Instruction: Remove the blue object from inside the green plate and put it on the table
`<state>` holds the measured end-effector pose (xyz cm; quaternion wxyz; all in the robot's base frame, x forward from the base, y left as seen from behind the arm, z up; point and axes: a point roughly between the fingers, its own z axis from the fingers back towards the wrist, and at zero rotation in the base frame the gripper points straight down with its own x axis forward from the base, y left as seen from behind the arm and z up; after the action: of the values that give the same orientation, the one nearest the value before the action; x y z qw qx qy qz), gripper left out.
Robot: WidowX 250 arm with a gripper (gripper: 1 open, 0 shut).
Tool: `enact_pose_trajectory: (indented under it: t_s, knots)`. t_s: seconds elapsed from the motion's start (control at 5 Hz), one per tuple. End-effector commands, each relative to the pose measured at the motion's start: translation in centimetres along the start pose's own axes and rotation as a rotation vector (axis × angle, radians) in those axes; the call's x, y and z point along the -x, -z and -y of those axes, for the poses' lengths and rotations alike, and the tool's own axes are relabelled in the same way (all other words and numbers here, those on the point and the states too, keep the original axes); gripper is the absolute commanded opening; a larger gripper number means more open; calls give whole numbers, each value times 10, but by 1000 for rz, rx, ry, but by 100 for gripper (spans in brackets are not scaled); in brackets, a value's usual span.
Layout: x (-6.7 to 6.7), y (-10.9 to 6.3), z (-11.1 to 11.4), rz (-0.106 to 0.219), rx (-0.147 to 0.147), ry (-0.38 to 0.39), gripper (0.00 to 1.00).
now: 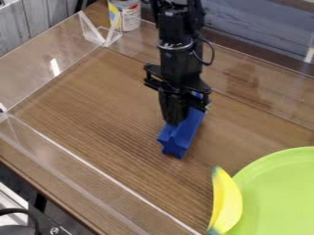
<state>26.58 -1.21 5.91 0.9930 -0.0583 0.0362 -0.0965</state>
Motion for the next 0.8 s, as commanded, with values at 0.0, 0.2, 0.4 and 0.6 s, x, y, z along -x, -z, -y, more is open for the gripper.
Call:
enact_pose_trajectory:
  t_s: [0.0, 0.2, 0.4, 0.6]
  knots:
    - [-2, 1, -5, 12, -13, -1, 0]
    - [-1, 4, -7, 5, -15, -1, 0]
    - [-1, 6, -8, -1, -16, 0, 0]
    - [0, 10, -10, -6, -17, 0, 0]
